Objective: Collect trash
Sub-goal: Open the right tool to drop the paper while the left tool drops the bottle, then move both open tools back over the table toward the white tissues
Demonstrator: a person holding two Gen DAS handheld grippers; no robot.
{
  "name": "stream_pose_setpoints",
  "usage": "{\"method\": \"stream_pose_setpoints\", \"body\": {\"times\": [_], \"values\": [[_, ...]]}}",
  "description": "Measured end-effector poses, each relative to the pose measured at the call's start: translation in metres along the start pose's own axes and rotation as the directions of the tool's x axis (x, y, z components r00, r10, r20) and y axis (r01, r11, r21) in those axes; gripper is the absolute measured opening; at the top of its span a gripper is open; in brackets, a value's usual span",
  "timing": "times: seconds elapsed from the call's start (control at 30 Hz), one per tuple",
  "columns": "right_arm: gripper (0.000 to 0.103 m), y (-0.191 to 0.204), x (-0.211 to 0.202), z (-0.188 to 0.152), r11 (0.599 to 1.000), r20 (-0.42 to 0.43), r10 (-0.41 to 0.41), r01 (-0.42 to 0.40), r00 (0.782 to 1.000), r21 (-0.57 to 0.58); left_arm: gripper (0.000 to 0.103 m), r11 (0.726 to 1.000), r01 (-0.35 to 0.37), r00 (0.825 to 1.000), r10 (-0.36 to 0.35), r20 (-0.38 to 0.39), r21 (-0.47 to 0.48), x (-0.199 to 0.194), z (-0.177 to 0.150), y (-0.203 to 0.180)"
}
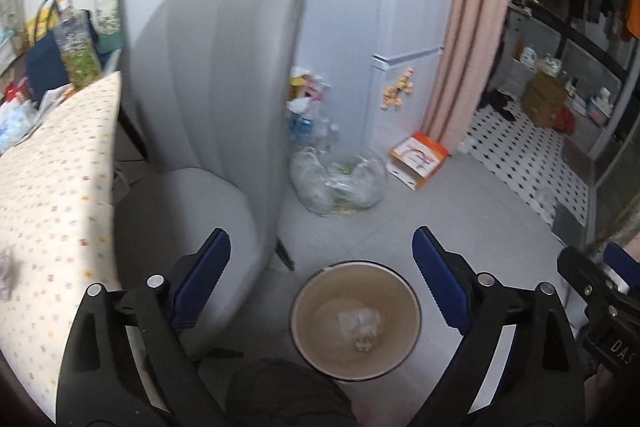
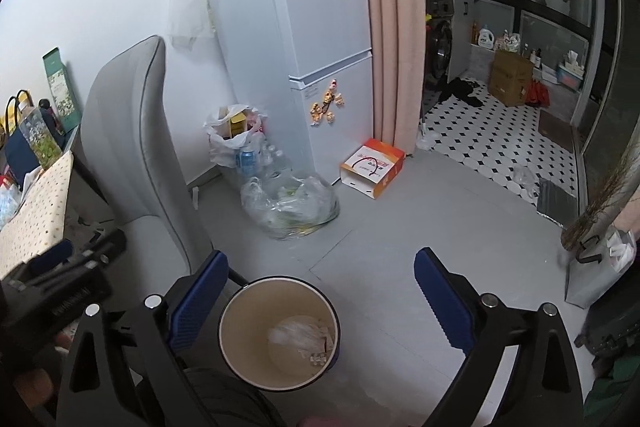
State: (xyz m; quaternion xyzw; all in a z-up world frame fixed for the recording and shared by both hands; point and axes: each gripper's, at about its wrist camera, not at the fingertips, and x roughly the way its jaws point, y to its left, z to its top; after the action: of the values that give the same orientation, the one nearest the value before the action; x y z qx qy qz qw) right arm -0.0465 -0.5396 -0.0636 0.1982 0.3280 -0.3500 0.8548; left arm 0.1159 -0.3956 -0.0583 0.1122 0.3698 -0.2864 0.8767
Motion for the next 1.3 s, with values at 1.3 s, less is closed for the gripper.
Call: {"method": "stream_pose_setpoints", "body": {"times": [1.3], "values": [[0.095,0.202,-0.118,-0.033,0.912,0.071,0.263,-0.223,0.962,-0.345,0.096,0.899,-0.280,0.931,0.340,0.133,-0.335,-0.160,-0.055,0.214]]}}
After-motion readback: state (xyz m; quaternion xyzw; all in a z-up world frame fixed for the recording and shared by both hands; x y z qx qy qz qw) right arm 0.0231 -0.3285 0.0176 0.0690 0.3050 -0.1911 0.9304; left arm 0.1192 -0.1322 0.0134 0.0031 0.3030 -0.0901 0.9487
